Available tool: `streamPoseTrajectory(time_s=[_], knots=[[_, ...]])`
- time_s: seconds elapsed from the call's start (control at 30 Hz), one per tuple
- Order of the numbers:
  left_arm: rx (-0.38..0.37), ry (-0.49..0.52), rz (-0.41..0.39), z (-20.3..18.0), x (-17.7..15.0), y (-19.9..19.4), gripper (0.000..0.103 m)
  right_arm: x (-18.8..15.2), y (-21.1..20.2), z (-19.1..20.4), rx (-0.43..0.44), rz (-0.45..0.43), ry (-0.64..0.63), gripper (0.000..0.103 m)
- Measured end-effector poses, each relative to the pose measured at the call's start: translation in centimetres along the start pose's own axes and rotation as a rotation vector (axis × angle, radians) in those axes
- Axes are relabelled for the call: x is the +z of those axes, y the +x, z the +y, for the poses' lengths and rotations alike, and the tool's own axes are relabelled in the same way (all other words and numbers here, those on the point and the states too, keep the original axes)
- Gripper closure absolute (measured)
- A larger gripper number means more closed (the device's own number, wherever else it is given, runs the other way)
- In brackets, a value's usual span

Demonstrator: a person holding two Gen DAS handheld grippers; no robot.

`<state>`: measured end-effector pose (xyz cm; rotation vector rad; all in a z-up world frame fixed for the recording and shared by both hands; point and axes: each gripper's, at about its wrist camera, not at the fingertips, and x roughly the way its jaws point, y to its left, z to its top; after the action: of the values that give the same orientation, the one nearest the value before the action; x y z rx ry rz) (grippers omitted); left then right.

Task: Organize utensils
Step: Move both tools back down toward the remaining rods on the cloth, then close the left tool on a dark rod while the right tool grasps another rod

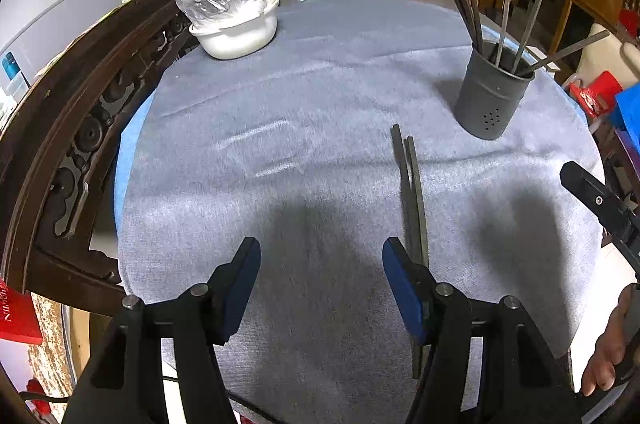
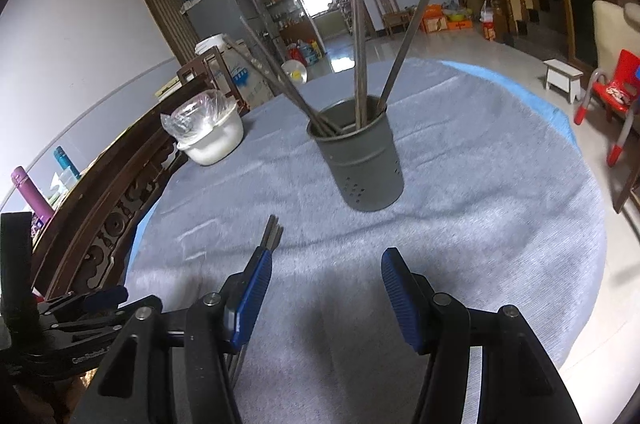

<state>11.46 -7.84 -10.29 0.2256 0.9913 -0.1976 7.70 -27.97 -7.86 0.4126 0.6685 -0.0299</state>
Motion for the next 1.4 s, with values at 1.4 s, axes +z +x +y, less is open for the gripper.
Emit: streamPoseTrajectory(time_s=[1.4], knots=[[-0.193, -0.054, 0.187, -1.7, -1.0, 6.9, 0.036, -0.5, 1.1, -1.3, -0.018, 0.049, 0.050, 0.042]])
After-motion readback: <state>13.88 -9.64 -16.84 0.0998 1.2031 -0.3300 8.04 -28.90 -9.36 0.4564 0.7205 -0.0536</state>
